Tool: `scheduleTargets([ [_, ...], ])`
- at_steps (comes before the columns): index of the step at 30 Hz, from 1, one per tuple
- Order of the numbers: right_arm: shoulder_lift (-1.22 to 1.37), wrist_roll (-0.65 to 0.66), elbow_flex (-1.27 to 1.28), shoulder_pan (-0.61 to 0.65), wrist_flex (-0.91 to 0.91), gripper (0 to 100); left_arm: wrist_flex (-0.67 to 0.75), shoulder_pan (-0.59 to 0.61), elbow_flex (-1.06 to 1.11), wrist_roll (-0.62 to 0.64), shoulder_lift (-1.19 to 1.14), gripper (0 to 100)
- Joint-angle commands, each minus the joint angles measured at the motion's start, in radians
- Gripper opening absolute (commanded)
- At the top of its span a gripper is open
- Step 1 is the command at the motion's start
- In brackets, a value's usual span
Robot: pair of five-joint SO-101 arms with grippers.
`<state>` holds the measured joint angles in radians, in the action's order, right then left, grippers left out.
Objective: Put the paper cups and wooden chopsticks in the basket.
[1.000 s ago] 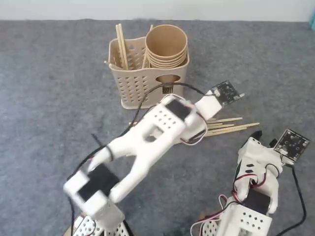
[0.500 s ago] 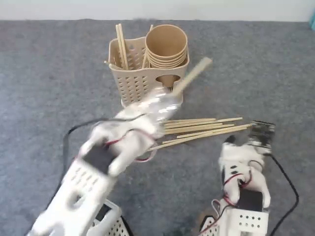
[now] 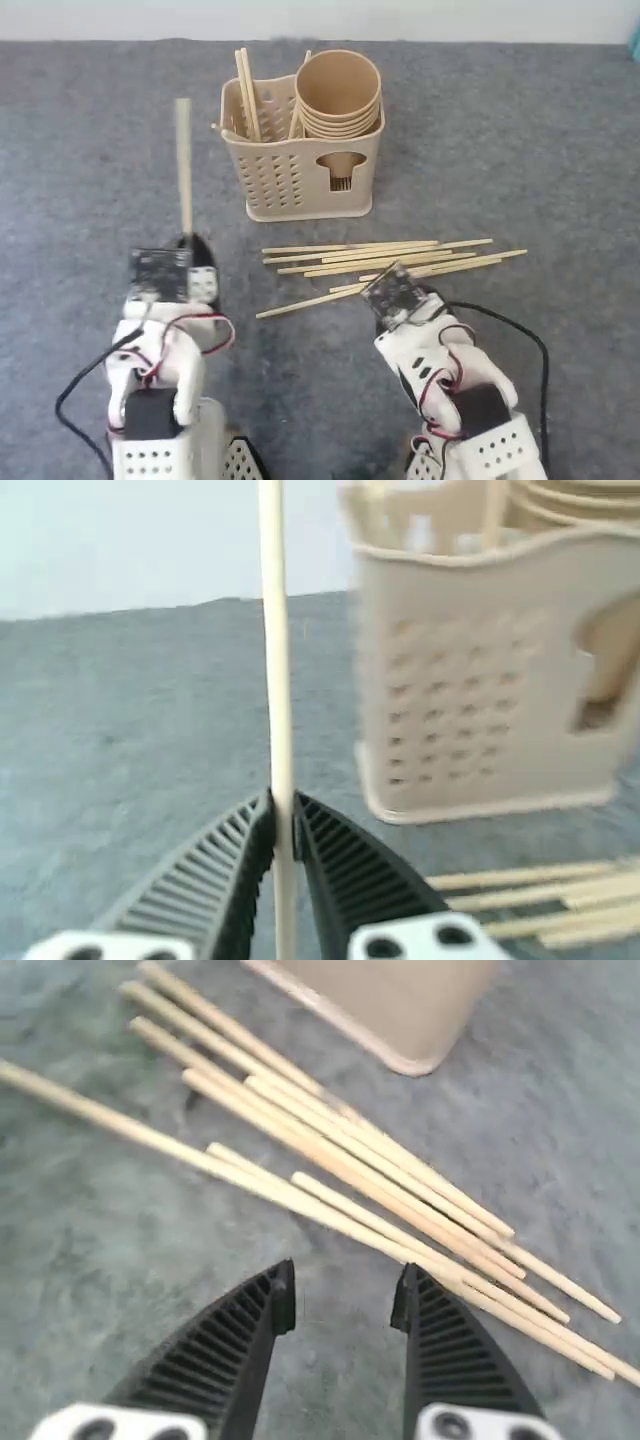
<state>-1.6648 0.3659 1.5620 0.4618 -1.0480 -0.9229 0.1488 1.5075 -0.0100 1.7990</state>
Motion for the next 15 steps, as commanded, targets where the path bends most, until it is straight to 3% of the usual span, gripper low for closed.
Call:
scheduleTargets([
  [1, 0.185, 0.068, -0.155, 0.013, 0.001, 18.0, 0.141, 0.169, 0.004, 0.176, -0.017, 1],
  [6, 0.587, 0.081, -0.400, 0.056, -0.021, 18.1, 0.227, 0.328, 0.004, 0.396, -0.034, 1],
  [11, 0.975, 0.074, -0.624, 0.197, -0.018, 26.6, 0.249, 0.354, 0.010, 0.427, -0.034, 1],
  [15, 1.256, 0.046, -0.822, 0.312, -0.012, 25.7, 0.307, 0.377, 0.035, 0.427, -0.034, 1],
])
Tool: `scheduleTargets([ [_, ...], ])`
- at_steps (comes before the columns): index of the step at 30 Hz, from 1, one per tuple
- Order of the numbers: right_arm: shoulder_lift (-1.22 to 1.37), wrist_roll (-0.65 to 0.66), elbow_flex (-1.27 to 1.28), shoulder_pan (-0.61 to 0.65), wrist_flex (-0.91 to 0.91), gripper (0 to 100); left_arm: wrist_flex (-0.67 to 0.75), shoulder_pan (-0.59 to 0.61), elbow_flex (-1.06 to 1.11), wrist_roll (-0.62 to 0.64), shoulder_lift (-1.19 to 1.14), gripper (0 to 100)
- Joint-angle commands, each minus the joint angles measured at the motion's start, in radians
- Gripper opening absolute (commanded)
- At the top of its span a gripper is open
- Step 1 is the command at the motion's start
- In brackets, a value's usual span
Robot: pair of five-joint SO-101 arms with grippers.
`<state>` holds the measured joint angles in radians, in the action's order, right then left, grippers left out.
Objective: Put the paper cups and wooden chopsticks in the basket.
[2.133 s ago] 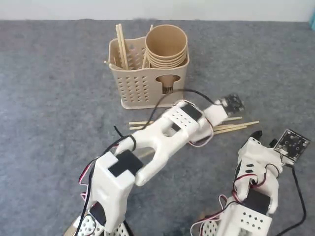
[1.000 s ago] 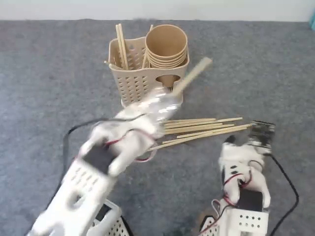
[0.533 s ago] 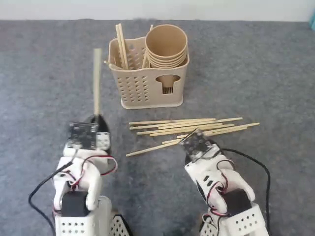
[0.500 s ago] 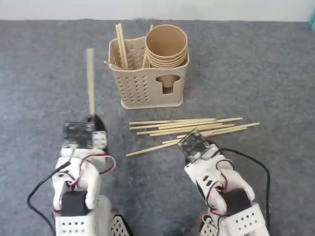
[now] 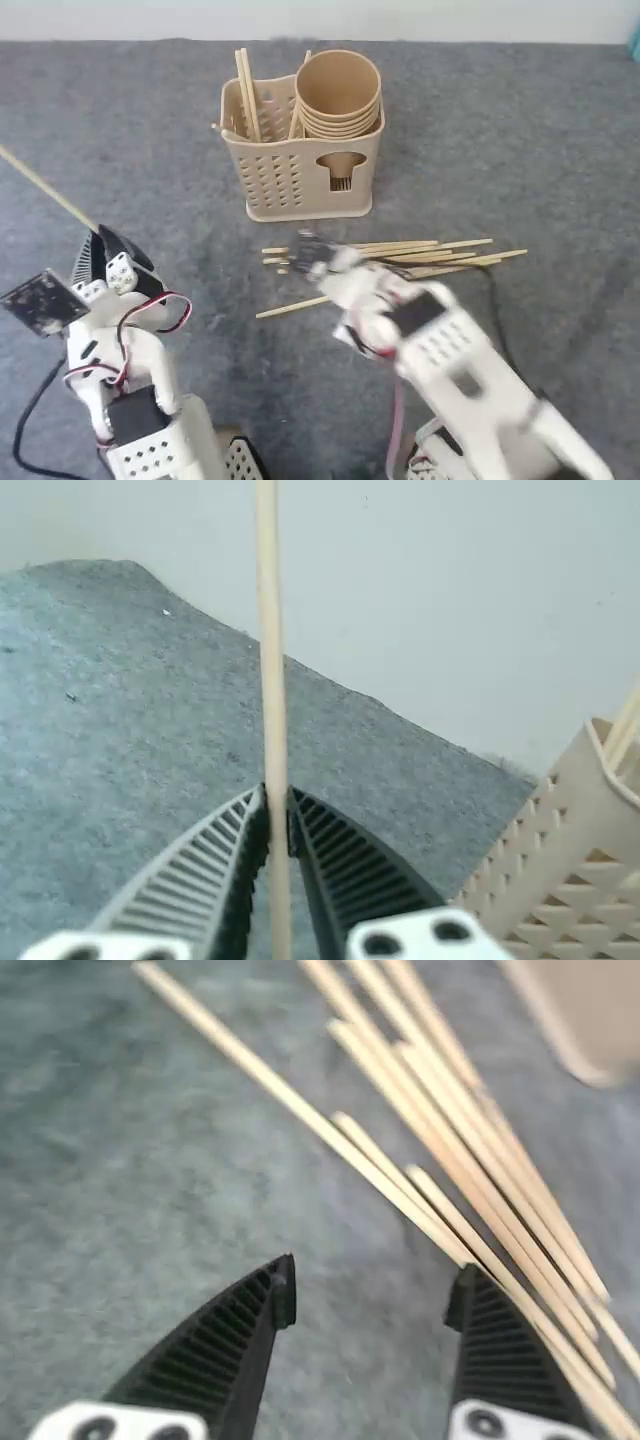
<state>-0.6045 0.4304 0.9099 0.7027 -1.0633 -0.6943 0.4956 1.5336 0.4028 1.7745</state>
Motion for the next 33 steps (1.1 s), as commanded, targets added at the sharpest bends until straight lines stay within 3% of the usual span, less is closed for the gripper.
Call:
scheduleTargets([
  [1, 0.260, -0.020, -0.222, 0.093, 0.005, 25.1, 0.103, 0.043, 0.018, 0.015, -0.009, 1],
  [10, 0.777, 0.017, -0.603, 0.150, 0.019, 24.3, 0.160, 0.055, 0.048, 0.015, -0.012, 1],
  [16, 0.952, 0.035, -0.697, 0.147, 0.019, 23.2, 0.161, 0.055, 0.048, 0.015, -0.012, 1],
  [22, 0.883, -0.018, -0.694, 0.136, 0.008, 0.3, 0.161, 0.055, 0.050, 0.015, -0.012, 1],
  [33, 0.444, -0.061, -0.528, 0.047, 0.002, 0.8, 0.161, 0.055, 0.058, 0.015, -0.008, 1],
])
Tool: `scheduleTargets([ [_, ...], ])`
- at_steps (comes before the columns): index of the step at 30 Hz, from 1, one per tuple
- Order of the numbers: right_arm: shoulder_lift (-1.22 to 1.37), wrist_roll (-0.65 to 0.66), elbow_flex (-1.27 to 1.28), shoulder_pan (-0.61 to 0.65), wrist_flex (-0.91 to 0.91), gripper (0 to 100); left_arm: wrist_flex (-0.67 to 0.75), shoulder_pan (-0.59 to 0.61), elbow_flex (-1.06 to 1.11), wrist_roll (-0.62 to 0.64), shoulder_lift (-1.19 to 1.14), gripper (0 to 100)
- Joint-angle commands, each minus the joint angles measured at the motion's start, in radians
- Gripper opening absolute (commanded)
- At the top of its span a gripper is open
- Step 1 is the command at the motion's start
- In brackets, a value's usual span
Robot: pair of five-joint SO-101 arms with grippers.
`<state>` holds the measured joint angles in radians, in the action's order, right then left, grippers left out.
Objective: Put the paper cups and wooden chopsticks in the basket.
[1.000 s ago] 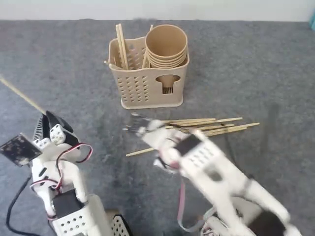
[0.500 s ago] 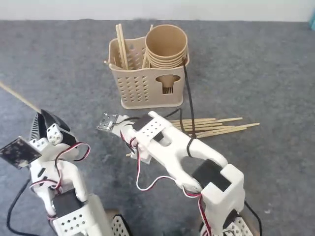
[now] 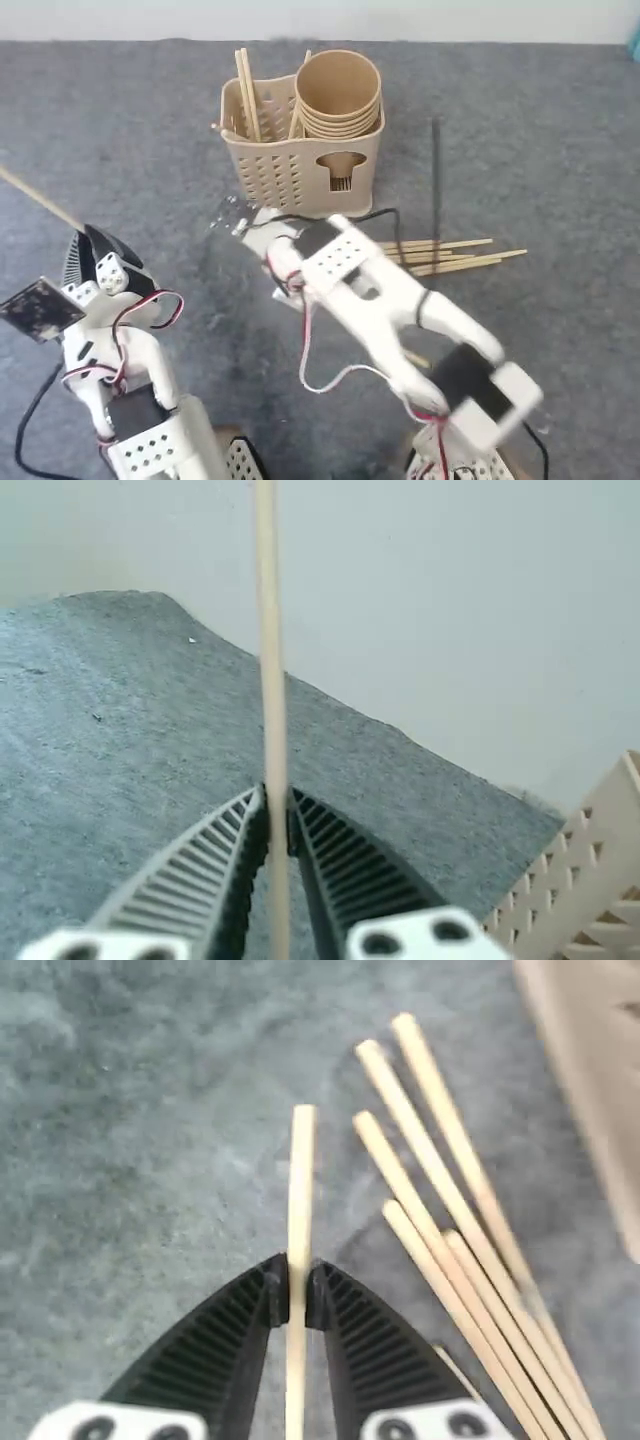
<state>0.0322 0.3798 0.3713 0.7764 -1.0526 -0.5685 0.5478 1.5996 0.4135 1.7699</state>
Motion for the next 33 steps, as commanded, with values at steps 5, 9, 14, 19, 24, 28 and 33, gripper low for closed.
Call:
scheduleTargets([
  [5, -0.456, -0.017, 0.017, -0.064, -0.041, 0.8, 0.035, 0.002, -0.007, 0.005, -0.003, 1],
  [9, -0.659, -0.018, -0.011, -0.073, -0.021, 0.8, 0.032, -0.025, -0.005, -0.003, -0.003, 1],
  [14, -0.722, -0.018, -0.051, -0.067, -0.079, 1.3, 0.032, -0.025, -0.005, -0.003, -0.003, 1],
  [19, -0.545, -0.018, 0.107, -0.039, -0.114, 12.3, 0.032, -0.025, -0.005, -0.003, -0.003, 1],
  [24, -0.305, -0.020, 0.222, -0.005, 0.016, 14.3, 0.032, -0.025, -0.005, -0.003, -0.003, 1],
  [28, -0.139, -0.020, 0.224, 0.015, 0.108, 9.6, 0.032, -0.025, -0.005, -0.003, -0.003, 1],
  [33, 0.027, -0.017, 0.224, 0.005, 0.217, 8.5, 0.035, -0.026, 0.001, -0.003, -0.003, 1],
])
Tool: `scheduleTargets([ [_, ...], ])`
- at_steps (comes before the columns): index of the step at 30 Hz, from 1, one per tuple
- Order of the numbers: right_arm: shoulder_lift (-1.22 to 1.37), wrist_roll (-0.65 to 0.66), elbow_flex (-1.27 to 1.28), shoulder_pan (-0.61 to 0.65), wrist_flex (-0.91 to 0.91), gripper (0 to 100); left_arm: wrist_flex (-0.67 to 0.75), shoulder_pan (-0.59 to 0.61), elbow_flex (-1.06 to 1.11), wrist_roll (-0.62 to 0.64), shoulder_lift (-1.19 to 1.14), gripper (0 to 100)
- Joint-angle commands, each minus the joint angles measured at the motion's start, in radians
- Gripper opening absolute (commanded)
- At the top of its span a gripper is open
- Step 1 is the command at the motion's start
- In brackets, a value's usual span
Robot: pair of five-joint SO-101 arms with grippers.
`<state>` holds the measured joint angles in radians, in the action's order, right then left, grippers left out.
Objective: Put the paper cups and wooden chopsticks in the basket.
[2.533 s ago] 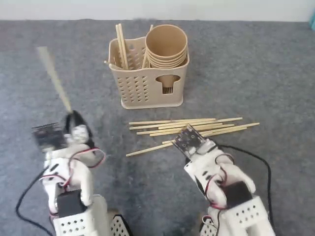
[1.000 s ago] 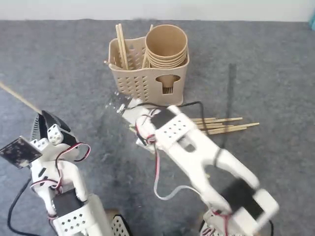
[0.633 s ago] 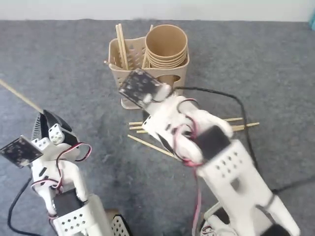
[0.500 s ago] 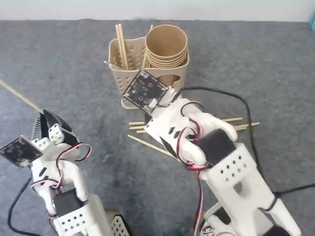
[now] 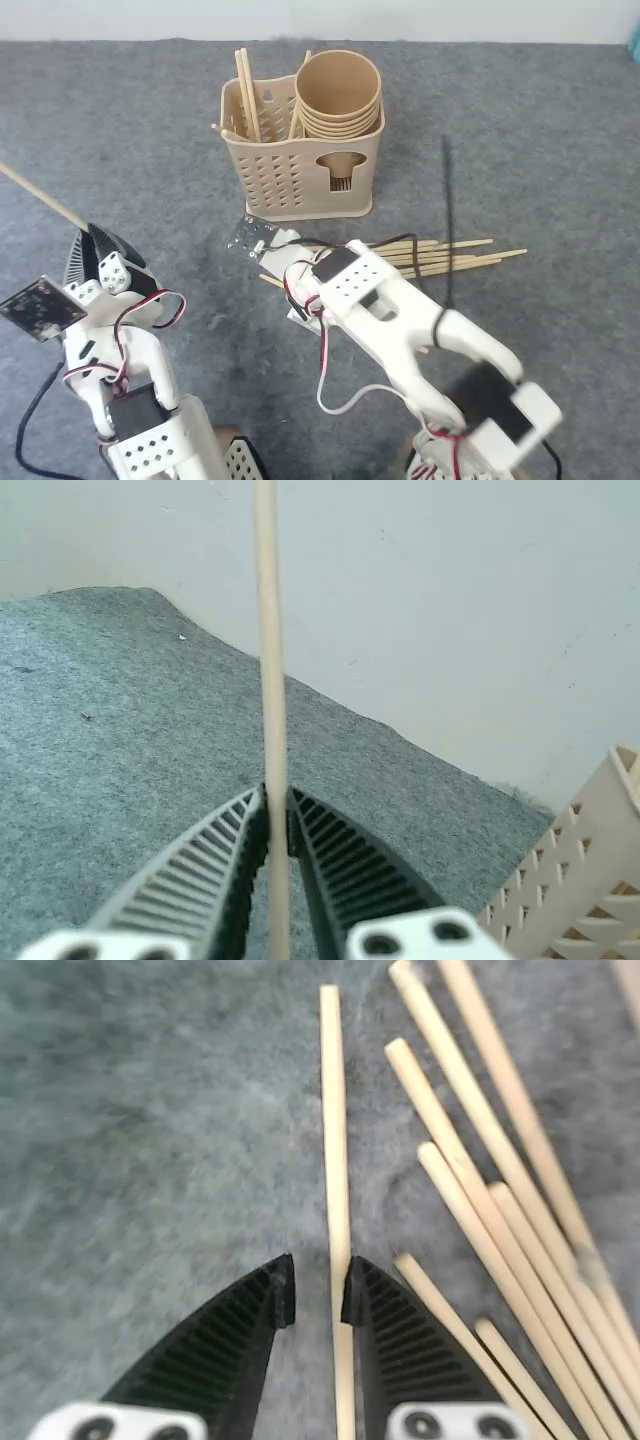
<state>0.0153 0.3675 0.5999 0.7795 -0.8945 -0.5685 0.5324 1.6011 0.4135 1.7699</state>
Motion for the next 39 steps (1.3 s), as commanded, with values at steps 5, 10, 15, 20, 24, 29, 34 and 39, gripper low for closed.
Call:
scheduleTargets([
  [5, 0.077, -0.005, -0.029, -0.010, 0.051, 8.1, 0.037, -0.012, 0.001, -0.003, -0.003, 1],
  [10, 0.059, -0.006, -0.029, -0.010, 0.036, 1.2, 0.037, -0.012, 0.001, -0.003, -0.003, 1],
  [15, -0.143, -0.006, -0.034, -0.008, -0.044, 0.8, 0.037, -0.012, 0.002, -0.003, -0.003, 1],
  [20, -0.496, -0.006, -0.049, -0.012, -0.074, 0.8, 0.037, -0.012, 0.002, -0.003, -0.003, 1],
  [24, -0.727, -0.058, -0.109, -0.012, -0.051, 0.8, 0.037, -0.012, 0.002, -0.005, -0.003, 1],
  [29, -0.835, -0.292, -0.167, -0.012, 0.186, 0.8, 0.037, -0.012, 0.002, -0.005, -0.003, 1],
  [34, -0.837, -0.341, -0.173, -0.012, 0.492, 0.9, 0.035, -0.012, 0.002, -0.005, -0.003, 1],
  [39, -0.760, -0.342, -0.175, -0.058, 0.817, 0.9, 0.034, -0.012, 0.002, -0.005, -0.003, 1],
])
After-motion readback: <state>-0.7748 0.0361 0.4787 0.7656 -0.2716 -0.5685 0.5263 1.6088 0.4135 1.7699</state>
